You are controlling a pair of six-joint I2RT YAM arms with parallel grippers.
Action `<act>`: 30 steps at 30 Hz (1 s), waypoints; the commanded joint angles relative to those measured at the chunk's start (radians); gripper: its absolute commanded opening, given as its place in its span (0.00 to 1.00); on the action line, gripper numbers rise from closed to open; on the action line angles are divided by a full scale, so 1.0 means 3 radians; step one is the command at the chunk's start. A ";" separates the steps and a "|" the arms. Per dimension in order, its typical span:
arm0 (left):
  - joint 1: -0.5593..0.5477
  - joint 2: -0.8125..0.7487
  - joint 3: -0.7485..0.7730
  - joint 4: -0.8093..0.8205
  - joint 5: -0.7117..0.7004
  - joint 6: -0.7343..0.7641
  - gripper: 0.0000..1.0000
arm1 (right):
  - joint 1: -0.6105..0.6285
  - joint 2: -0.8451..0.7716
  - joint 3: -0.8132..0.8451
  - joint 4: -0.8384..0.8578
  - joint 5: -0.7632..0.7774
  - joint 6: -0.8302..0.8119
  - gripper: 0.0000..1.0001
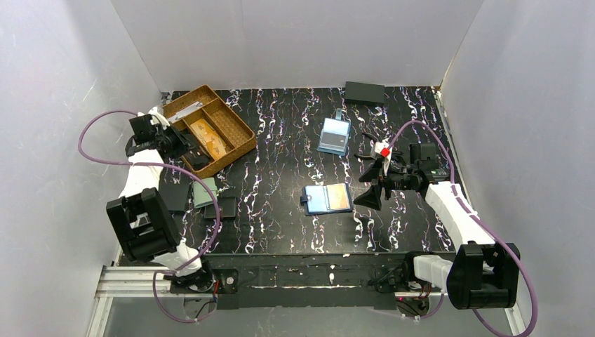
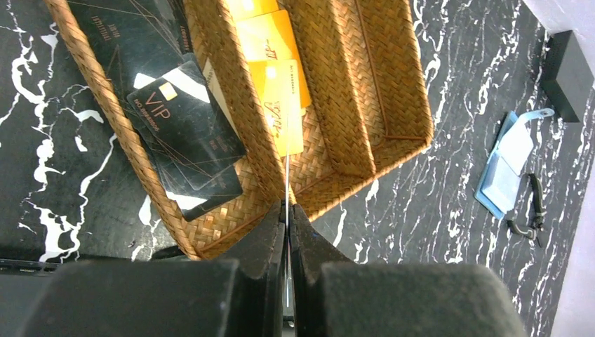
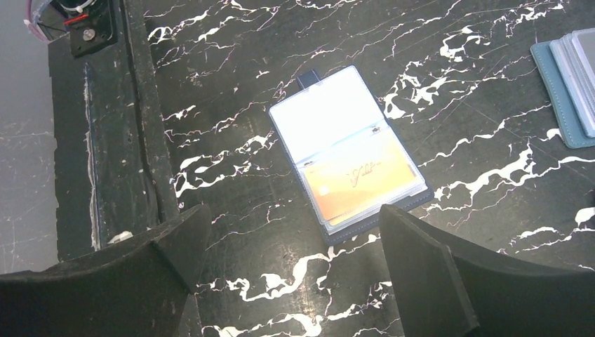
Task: Take the credit cards out of the card holder
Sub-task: Place the credit card in the storage box.
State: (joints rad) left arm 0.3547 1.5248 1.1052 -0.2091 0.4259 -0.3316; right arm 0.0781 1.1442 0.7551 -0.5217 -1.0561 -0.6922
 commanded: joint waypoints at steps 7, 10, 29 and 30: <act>0.0059 0.0362 0.0346 -0.0159 -0.0003 0.0101 0.00 | -0.0067 -0.0049 -0.0037 0.0041 -0.0067 -0.0044 0.98; 0.0060 0.0444 0.0409 -0.0198 -0.0027 0.0103 0.00 | -0.0078 -0.0043 -0.0037 0.0041 -0.0079 -0.0046 0.98; 0.0063 0.1164 0.1332 -0.1197 -0.0811 -0.0194 0.24 | -0.0161 -0.0023 -0.0037 -0.0009 -0.0158 -0.0089 0.99; 0.0061 0.1100 0.1335 -0.1237 -0.0914 -0.0223 0.27 | -0.0165 -0.0025 -0.0037 -0.0010 -0.0164 -0.0090 0.98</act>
State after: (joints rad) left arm 0.3656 1.8954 1.4456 -0.4210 0.2912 -0.3564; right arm 0.0389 1.1450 0.7544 -0.5228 -1.0702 -0.6979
